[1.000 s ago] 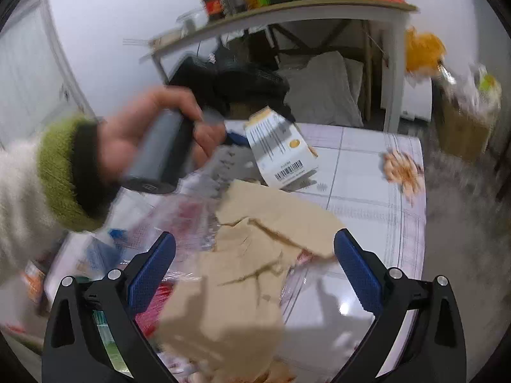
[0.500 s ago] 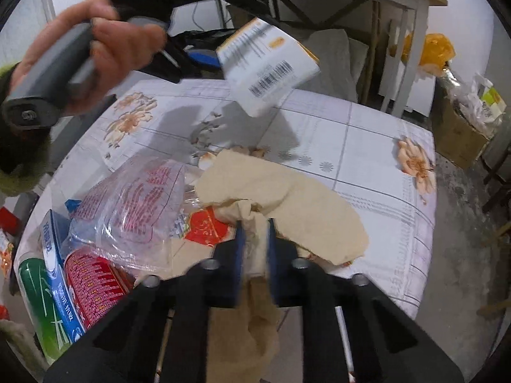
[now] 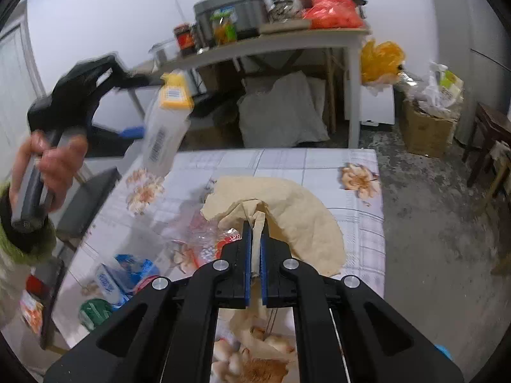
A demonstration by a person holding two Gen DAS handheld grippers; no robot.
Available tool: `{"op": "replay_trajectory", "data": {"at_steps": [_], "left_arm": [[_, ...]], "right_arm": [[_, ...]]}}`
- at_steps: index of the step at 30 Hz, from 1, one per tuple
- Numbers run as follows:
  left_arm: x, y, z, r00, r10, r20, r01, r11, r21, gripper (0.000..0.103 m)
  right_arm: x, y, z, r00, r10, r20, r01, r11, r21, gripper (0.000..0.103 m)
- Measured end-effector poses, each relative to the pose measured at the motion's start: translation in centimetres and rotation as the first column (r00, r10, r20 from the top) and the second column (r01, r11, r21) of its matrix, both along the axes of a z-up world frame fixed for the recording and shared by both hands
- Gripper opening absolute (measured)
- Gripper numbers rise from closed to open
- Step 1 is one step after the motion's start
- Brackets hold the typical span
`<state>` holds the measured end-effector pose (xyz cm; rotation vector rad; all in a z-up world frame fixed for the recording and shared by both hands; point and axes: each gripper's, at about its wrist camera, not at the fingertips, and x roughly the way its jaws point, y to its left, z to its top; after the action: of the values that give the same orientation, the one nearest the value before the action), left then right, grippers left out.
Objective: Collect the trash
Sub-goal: 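Carry the Calcitriol box with the left tool away from the table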
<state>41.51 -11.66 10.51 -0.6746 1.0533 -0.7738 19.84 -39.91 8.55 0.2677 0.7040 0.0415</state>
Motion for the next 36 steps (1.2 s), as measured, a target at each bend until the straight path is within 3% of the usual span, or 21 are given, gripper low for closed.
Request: {"op": "replay_trajectory", "data": {"at_steps": [9, 16, 24, 29, 32, 36], "left_arm": [[-7.8, 1.3, 2.8, 0.992, -0.107, 0.059, 0.107, 0.994, 0.007, 0.069], [-14.2, -2.8, 1.9, 0.961, -0.272, 0.045, 0.270, 0.962, 0.050, 0.069], [-21.7, -13.2, 0.3, 0.872, -0.488, 0.031, 0.482, 0.870, 0.104, 0.069], [-25.8, -21.2, -2.2, 0.811, -0.585, -0.008, 0.577, 0.798, 0.176, 0.069], [-27.9, -25.2, -4.0, 0.796, -0.605, -0.006, 0.591, 0.775, 0.223, 0.069], [-31.2, -31.1, -8.1, 0.761, -0.646, -0.066, 0.637, 0.723, 0.267, 0.069]], "right_arm": [[-8.0, -0.9, 2.2, 0.992, -0.118, 0.040, 0.117, 0.993, 0.035, 0.005], [-16.0, -4.8, 1.7, 0.955, -0.293, 0.040, 0.289, 0.954, 0.084, 0.005], [-24.4, -11.4, -1.2, 0.859, -0.512, -0.020, 0.512, 0.857, 0.066, 0.005], [-28.9, -15.8, -5.2, 0.782, -0.617, -0.085, 0.622, 0.779, 0.079, 0.005], [-30.8, -18.3, -8.3, 0.738, -0.660, -0.141, 0.674, 0.731, 0.103, 0.005], [-32.9, -21.7, -13.4, 0.685, -0.692, -0.229, 0.728, 0.661, 0.182, 0.005]]}}
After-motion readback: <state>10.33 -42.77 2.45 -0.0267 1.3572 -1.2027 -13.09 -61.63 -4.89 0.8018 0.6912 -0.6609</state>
